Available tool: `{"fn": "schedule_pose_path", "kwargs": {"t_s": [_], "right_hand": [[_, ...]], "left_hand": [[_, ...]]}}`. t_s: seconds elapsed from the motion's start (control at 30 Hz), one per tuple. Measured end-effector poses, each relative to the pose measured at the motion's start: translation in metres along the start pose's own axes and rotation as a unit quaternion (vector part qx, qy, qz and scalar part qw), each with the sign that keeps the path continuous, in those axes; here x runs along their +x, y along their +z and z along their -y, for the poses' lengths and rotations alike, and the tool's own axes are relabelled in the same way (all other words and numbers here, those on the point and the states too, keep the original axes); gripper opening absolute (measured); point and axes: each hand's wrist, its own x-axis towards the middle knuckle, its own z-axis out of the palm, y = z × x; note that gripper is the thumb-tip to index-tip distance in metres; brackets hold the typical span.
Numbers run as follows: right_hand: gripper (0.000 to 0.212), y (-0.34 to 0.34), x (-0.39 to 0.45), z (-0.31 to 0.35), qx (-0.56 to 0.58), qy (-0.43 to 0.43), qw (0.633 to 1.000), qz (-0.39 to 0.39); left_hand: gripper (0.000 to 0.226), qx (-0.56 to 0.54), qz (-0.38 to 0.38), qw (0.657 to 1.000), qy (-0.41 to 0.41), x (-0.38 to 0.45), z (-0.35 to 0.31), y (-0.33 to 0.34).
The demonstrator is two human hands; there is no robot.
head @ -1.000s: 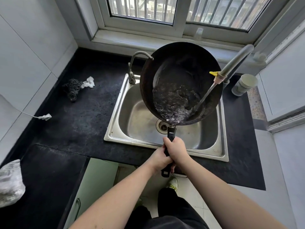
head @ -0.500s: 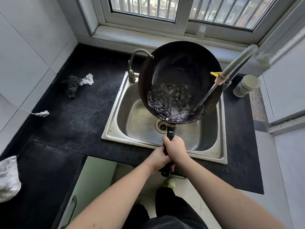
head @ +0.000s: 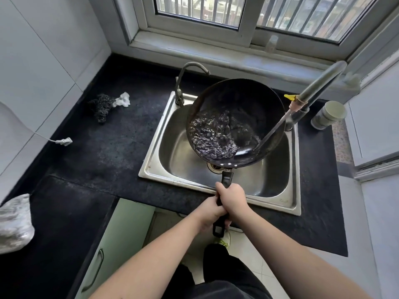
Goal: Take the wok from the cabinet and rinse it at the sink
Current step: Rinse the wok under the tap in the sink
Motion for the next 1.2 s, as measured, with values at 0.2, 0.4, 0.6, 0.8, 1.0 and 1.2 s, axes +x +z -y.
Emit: {"fn": "schedule_pose_path", "kwargs": {"t_s": [0.2, 0.4, 0.6, 0.8, 1.0, 1.2], "right_hand": [[0.034, 0.01, -0.011, 0.0, 0.03, 0.029, 0.999, 0.014], [0.037, 0.018, -0.025, 0.003, 0.039, 0.049, 0.998, 0.018], [0.03, 0.03, -0.041, 0.005, 0.12, 0.067, 0.99, 0.025], [0.028, 0.04, -0.044, 0.011, 0.198, 0.107, 0.973, 0.054], [0.034, 0.03, -0.042, 0.022, 0.307, 0.164, 0.935, 0.063], [0.041, 0.016, -0.032, 0.025, 0.365, 0.205, 0.902, 0.107]], "left_hand": [[0.012, -0.052, 0.007, 0.998, -0.037, -0.018, -0.002, -0.005], [0.005, -0.073, 0.037, 0.995, -0.05, -0.038, -0.003, -0.013], [0.007, -0.097, 0.045, 0.991, -0.082, -0.057, -0.01, -0.022], [0.022, -0.155, 0.008, 0.977, -0.143, -0.067, -0.028, -0.032], [0.027, -0.2, 0.007, 0.958, -0.204, -0.068, -0.058, -0.029], [0.021, -0.112, -0.031, 0.976, -0.186, -0.062, -0.096, -0.009]]}}
